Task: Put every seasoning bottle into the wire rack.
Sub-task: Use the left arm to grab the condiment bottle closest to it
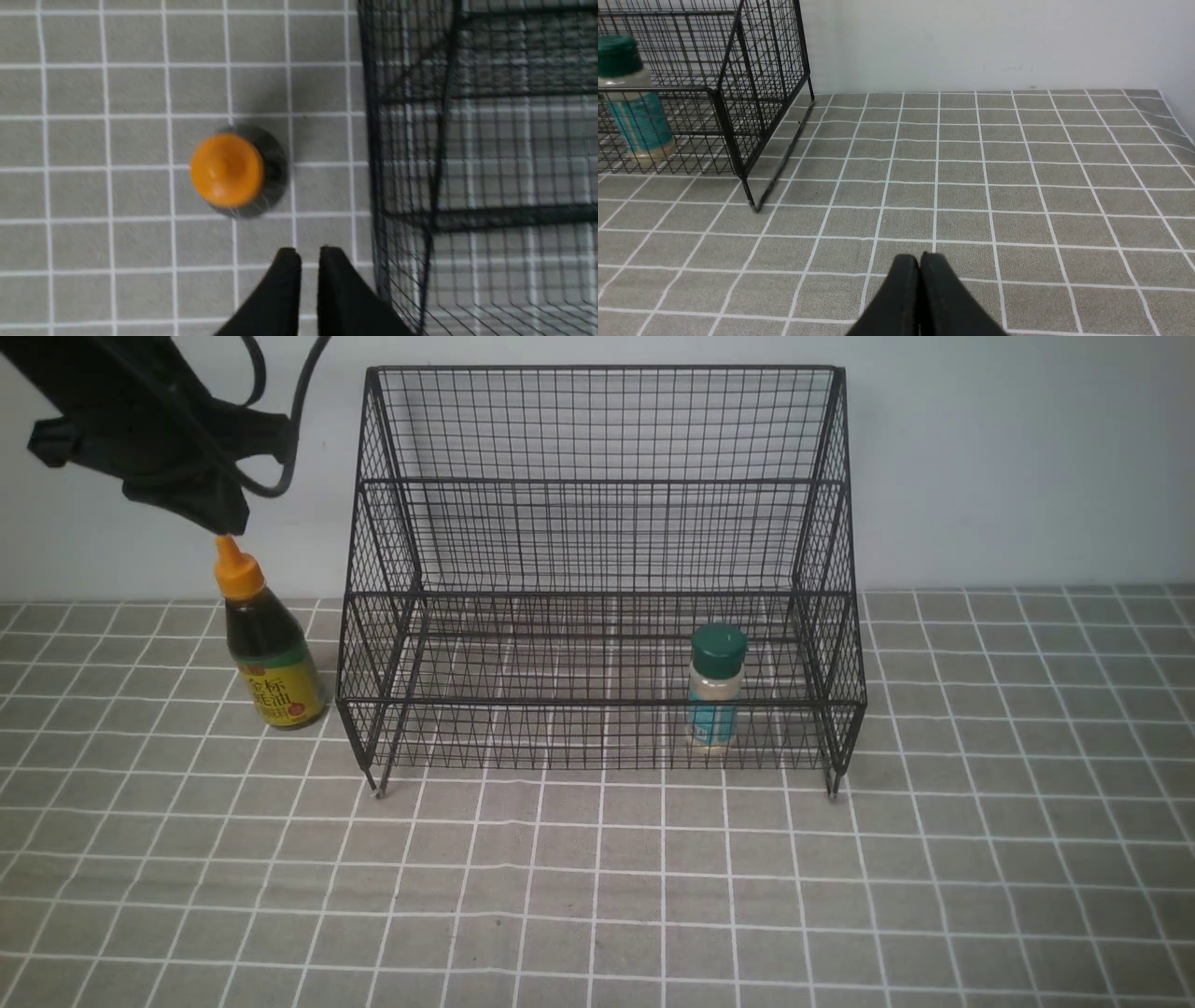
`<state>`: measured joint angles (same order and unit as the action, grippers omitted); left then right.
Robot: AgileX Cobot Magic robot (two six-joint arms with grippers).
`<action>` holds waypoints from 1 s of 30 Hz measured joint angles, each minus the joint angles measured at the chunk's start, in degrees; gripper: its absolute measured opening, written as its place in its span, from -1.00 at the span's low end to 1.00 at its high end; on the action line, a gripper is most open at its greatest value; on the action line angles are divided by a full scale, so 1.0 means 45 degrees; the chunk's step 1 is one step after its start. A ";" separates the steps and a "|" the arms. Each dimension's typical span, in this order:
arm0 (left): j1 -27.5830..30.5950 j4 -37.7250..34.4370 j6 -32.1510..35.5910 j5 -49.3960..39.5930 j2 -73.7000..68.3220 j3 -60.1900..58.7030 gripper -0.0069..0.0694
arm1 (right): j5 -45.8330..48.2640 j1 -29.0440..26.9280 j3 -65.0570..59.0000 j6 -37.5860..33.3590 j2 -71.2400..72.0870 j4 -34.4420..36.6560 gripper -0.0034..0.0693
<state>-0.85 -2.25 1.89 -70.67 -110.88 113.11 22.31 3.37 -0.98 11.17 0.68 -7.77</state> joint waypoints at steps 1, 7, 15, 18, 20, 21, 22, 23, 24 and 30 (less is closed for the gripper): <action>0.0000 0.0139 0.0016 -0.0010 -0.0109 0.0167 -0.54 | 0.0000 0.0000 0.0000 0.0000 0.0000 0.0000 -0.94; 0.0000 0.1048 -0.0018 -0.0059 -0.0651 0.0453 0.13 | 0.0000 0.0000 0.0000 0.0000 0.0000 0.0000 -0.94; 0.0000 0.1606 -0.0086 0.0467 -0.1685 0.0468 0.71 | 0.0000 0.0000 0.0000 0.0000 0.0000 0.0000 -0.94; 0.0000 0.1606 -0.0148 0.0812 -0.2104 0.0468 0.71 | 0.0000 0.0000 0.0000 0.0000 0.0000 0.0000 -0.94; 0.0000 0.1606 -0.0187 0.0881 -0.2323 0.0468 0.68 | 0.0000 0.0000 0.0000 0.0000 0.0000 0.0000 -0.94; 0.0000 0.1621 -0.0180 0.0929 -0.2484 0.0468 0.64 | 0.0000 0.0000 0.0000 0.0000 0.0000 0.0000 -0.94; 0.0000 0.1631 -0.0180 0.0983 -0.2593 0.0468 0.61 | 0.0000 0.0000 0.0000 0.0000 0.0000 0.0000 -0.94; 0.0000 0.1631 -0.0180 0.1026 -0.2702 0.0468 0.57 | 0.0000 0.0000 0.0000 0.0000 0.0000 0.0000 -0.94; 0.0000 0.1635 -0.0190 0.1060 -0.2814 0.0468 0.52 | 0.0000 0.0000 0.0000 0.0000 0.0000 0.0000 -0.94; 0.0000 0.1586 -0.0277 0.1052 -0.2996 0.0468 -0.04 | 0.0000 0.0000 0.0000 0.0000 0.0000 0.0000 -0.94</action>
<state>-0.85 4.89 0.64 -65.93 -124.36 115.22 22.31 3.37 -0.98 11.17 0.68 -7.77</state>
